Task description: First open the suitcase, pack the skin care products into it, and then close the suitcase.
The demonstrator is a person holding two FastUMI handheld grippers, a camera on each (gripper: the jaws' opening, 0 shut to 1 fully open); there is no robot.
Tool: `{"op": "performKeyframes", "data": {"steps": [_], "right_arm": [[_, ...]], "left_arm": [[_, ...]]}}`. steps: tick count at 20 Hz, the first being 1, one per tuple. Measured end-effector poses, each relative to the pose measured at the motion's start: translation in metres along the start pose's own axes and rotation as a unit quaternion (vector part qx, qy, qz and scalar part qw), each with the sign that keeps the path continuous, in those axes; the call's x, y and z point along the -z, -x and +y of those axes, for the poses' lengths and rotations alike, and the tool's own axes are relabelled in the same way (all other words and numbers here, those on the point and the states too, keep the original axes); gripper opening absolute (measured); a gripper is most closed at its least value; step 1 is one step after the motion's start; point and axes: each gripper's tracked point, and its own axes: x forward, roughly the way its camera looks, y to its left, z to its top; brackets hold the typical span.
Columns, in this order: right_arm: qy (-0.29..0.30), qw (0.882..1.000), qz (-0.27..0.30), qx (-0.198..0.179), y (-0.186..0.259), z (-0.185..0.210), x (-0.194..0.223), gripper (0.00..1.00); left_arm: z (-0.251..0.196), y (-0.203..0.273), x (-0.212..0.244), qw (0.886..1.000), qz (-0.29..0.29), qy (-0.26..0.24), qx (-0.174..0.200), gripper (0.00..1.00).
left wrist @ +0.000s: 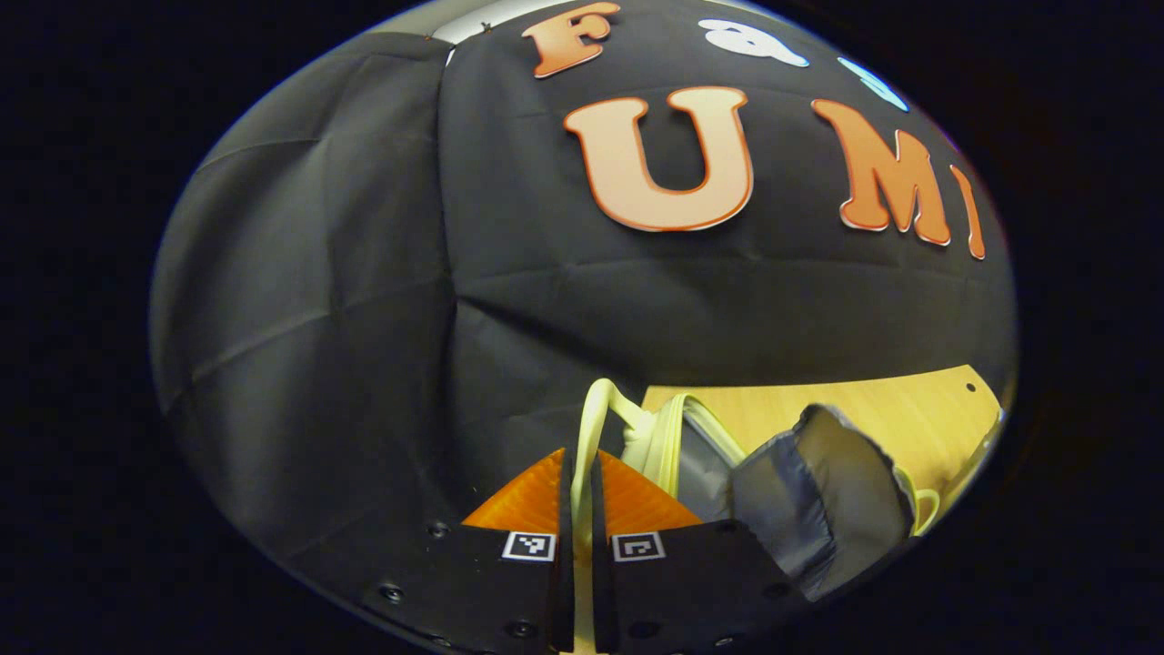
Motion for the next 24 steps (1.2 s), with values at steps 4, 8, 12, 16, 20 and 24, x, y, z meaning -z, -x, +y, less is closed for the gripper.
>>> {"op": "performKeyframes", "data": {"steps": [4, 8, 12, 16, 20, 24], "right_arm": [[-0.006, 1.0, 0.011, 0.009, 0.003, 0.0, 0.004, 0.95], [-0.008, 1.0, 0.017, 0.014, 0.006, -0.002, 0.006, 0.96], [-0.01, 1.0, 0.026, 0.014, 0.008, -0.003, 0.01, 0.95], [-0.021, 0.999, 0.031, 0.015, 0.007, -0.003, 0.012, 0.95], [-0.03, 0.999, 0.032, 0.012, 0.008, -0.004, 0.014, 0.95], [-0.036, 0.999, 0.037, 0.008, 0.01, -0.007, 0.017, 0.95]], "left_arm": [[0.032, -0.026, 0.044, 0.999, 0.046, 0.006, -0.018, 0.09], [0.026, -0.054, 0.084, 0.995, 0.096, 0.01, -0.034, 0.09], [0.025, -0.076, 0.122, 0.988, 0.143, 0.004, -0.053, 0.16], [0.009, -0.074, 0.104, 0.991, 0.125, 0.021, -0.049, 0.23], [-0.021, -0.053, 0.078, 0.996, 0.083, 0.013, -0.041, 0.6], [-0.062, -0.023, 0.031, 0.999, 0.034, -0.007, -0.018, 0.81]]}}
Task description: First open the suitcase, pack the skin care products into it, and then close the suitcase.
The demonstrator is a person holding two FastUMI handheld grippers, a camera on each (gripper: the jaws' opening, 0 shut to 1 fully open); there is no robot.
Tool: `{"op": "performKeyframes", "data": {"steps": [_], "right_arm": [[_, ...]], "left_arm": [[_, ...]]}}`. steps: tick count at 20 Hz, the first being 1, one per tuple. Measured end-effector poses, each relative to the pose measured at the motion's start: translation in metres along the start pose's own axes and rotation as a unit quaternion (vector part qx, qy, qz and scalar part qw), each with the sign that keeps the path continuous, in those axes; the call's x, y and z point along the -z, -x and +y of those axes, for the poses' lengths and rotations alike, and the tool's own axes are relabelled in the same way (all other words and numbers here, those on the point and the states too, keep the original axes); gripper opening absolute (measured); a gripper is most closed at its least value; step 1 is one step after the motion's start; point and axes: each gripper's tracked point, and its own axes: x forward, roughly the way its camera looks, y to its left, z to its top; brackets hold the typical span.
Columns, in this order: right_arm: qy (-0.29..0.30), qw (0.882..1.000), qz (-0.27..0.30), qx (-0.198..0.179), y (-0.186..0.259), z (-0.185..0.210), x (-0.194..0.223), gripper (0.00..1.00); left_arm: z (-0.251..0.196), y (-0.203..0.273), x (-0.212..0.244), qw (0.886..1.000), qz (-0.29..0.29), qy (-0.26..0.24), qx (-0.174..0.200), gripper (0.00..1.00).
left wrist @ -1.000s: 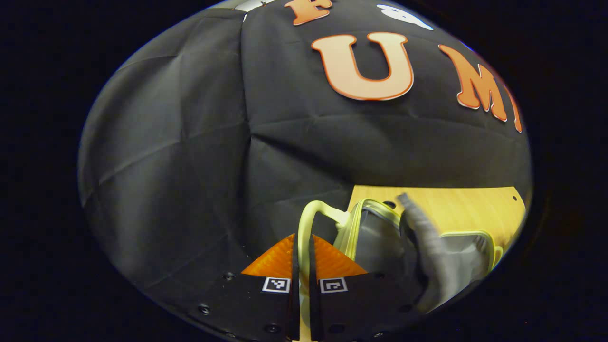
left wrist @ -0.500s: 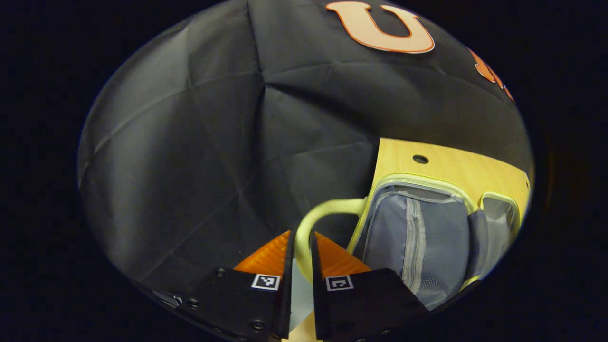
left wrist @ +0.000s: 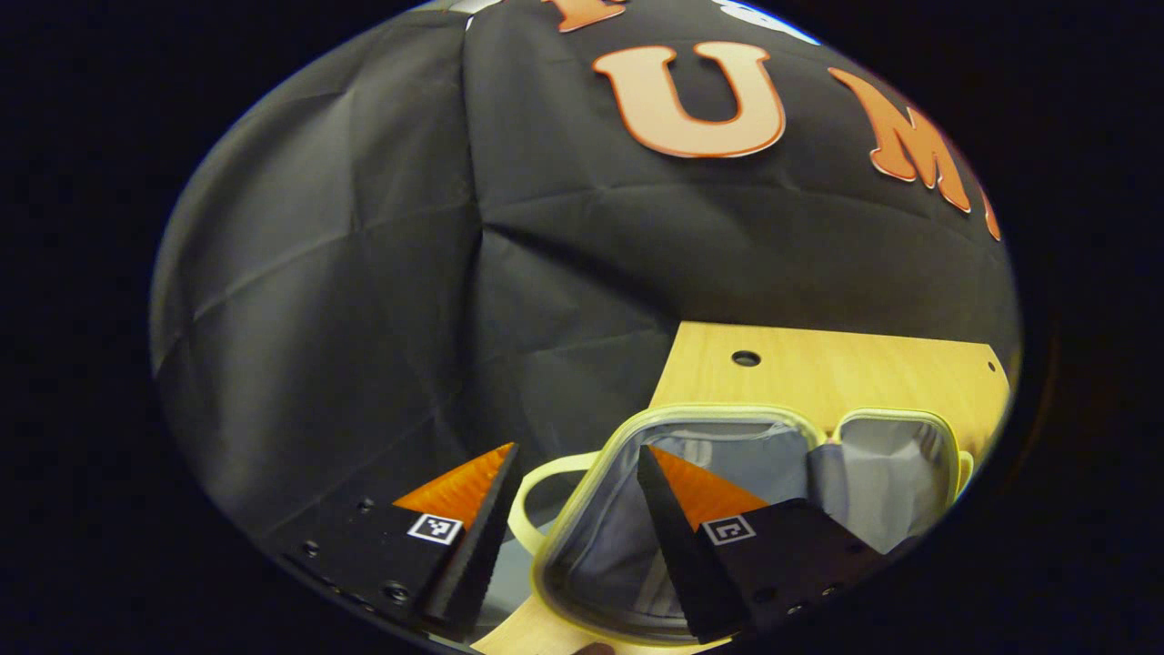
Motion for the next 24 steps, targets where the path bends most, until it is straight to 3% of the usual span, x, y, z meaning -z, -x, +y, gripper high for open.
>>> {"op": "performKeyframes", "data": {"steps": [8, 13, 19, 24], "right_arm": [[-0.003, 1.0, 0.006, 0.002, 0.001, -0.02, 0.008, 0.95], [-0.014, 1.0, 0.026, 0.004, 0.005, -0.029, 0.022, 0.96], [-0.013, 0.999, 0.048, 0.002, 0.006, -0.038, 0.04, 0.96], [-0.013, 0.998, 0.066, -0.002, 0.007, -0.044, 0.051, 0.96]], "left_arm": [[-0.134, 0.068, -0.054, 0.993, -0.074, -0.028, 0.085, 0.89], [-0.245, 0.093, -0.041, 0.984, -0.066, -0.053, 0.158, 0.97], [-0.377, 0.143, -0.042, 0.954, -0.088, -0.11, 0.265, 0.98], [-0.453, 0.174, -0.022, 0.931, -0.085, -0.133, 0.328, 1.0]]}}
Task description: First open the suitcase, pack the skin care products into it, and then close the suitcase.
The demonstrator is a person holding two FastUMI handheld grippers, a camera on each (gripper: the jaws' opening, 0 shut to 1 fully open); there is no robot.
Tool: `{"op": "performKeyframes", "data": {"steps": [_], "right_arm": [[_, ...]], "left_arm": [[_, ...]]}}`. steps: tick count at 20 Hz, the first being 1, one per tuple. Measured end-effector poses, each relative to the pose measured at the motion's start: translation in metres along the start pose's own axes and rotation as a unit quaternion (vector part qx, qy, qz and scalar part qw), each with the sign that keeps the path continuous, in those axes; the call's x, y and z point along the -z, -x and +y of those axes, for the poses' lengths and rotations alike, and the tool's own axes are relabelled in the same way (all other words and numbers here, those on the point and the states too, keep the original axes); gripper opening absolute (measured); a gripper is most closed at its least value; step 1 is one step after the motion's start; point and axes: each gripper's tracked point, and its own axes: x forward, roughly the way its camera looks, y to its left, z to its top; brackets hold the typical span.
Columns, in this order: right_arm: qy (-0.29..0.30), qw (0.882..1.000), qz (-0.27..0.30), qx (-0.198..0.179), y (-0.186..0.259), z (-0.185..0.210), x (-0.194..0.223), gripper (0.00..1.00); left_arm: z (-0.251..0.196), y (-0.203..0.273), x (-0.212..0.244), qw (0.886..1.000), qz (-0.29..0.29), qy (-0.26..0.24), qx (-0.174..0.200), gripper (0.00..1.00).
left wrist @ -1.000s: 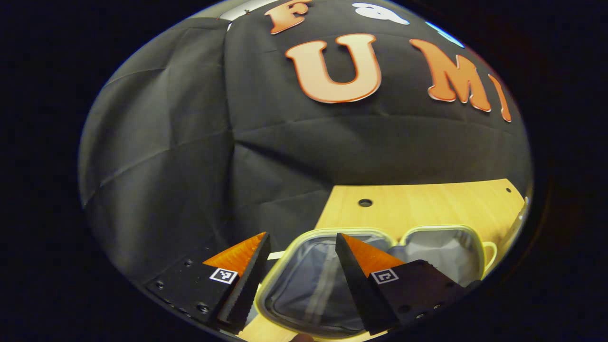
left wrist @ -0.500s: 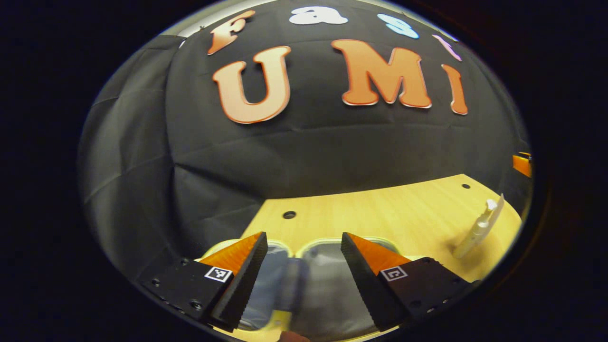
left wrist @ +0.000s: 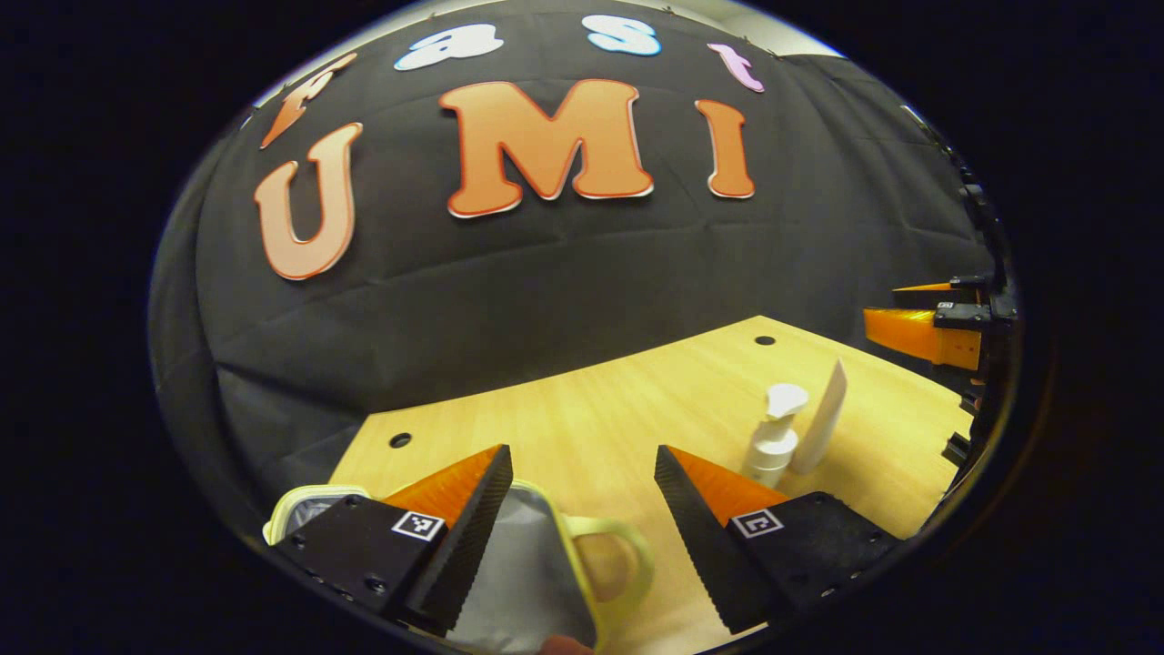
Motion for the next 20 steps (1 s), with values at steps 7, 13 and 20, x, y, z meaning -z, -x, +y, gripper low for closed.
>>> {"op": "performKeyframes", "data": {"steps": [7, 13, 20], "right_arm": [[0.017, 1.0, 0.015, 0.002, -0.001, -0.012, 0.013, 0.96], [0.014, 1.0, 0.023, -0.015, -0.003, -0.009, 0.018, 0.96], [0.024, 0.998, 0.042, -0.042, -0.003, -0.009, 0.028, 0.96]], "left_arm": [[-0.083, -0.03, 0.017, 0.996, 0.009, -0.023, 0.082, 0.99], [-0.138, -0.059, 0.053, 0.99, 0.044, -0.024, 0.132, 0.99], [-0.167, -0.1, 0.097, 0.985, 0.08, 0.037, 0.149, 0.95]]}}
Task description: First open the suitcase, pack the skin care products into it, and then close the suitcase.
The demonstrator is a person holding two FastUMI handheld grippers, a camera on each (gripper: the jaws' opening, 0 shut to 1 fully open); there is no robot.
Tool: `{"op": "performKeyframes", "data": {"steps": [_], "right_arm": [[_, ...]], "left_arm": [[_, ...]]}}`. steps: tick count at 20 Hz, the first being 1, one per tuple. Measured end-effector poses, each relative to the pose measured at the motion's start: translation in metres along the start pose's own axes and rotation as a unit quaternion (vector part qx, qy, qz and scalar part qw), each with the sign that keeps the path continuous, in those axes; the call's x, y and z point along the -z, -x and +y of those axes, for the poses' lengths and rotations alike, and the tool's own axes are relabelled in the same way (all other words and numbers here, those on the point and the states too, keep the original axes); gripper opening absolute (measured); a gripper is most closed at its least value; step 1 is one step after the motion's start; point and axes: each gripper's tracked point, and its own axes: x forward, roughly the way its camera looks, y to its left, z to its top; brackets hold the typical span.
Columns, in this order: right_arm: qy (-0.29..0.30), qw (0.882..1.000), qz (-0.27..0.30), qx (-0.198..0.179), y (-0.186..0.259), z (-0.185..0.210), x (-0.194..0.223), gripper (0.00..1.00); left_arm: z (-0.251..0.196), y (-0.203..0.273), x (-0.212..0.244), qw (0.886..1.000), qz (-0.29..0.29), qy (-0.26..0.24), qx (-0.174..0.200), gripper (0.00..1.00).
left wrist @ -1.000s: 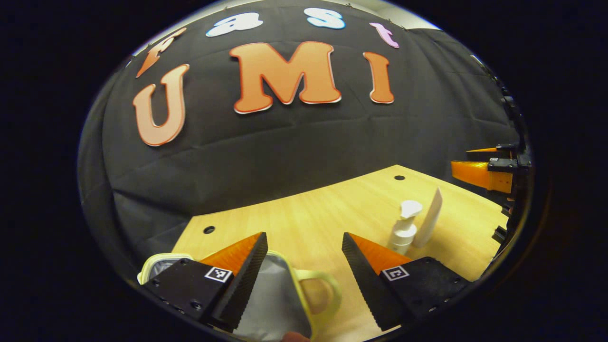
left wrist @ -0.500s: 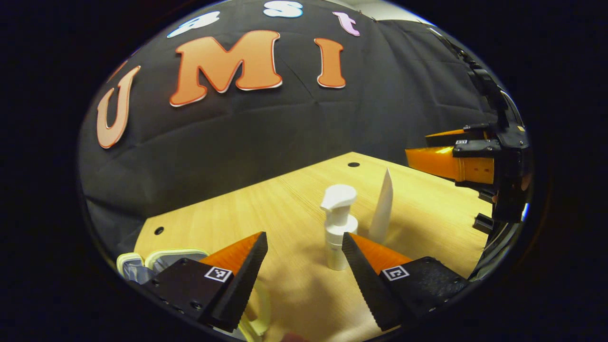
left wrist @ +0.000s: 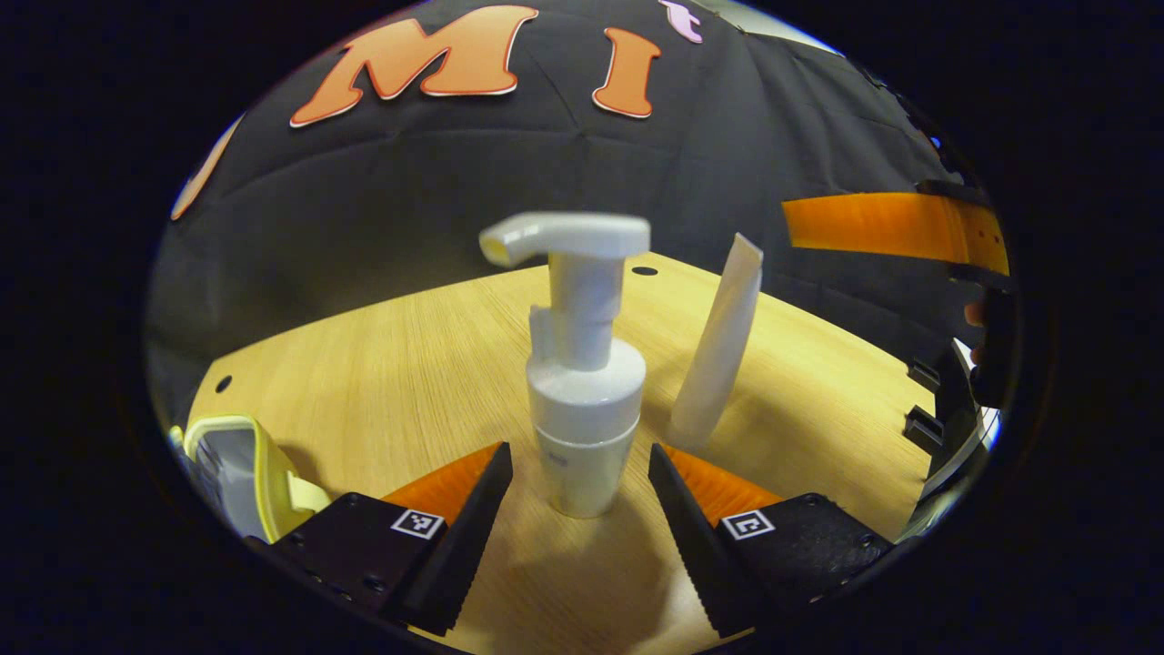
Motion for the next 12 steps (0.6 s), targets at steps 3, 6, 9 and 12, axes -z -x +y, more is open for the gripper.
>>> {"op": "performKeyframes", "data": {"steps": [3, 6, 9, 12], "right_arm": [[0.005, 1.0, 0.008, -0.014, -0.002, 0.0, 0.004, 0.96], [0.009, 0.999, 0.01, -0.034, -0.004, 0.008, 0.007, 0.96], [0.028, 0.997, 0.027, -0.062, -0.004, 0.011, 0.016, 0.96], [0.028, 0.994, 0.045, -0.091, 0.0, 0.02, 0.025, 0.96]], "left_arm": [[0.002, -0.019, 0.003, 1.0, 0.018, 0.023, -0.005, 0.78], [0.004, -0.024, -0.001, 1.0, 0.02, 0.021, -0.012, 0.6], [0.011, -0.022, -0.009, 0.999, 0.021, 0.035, -0.028, 0.6], [0.021, -0.009, -0.024, 0.997, 0.018, 0.064, -0.042, 0.6]]}}
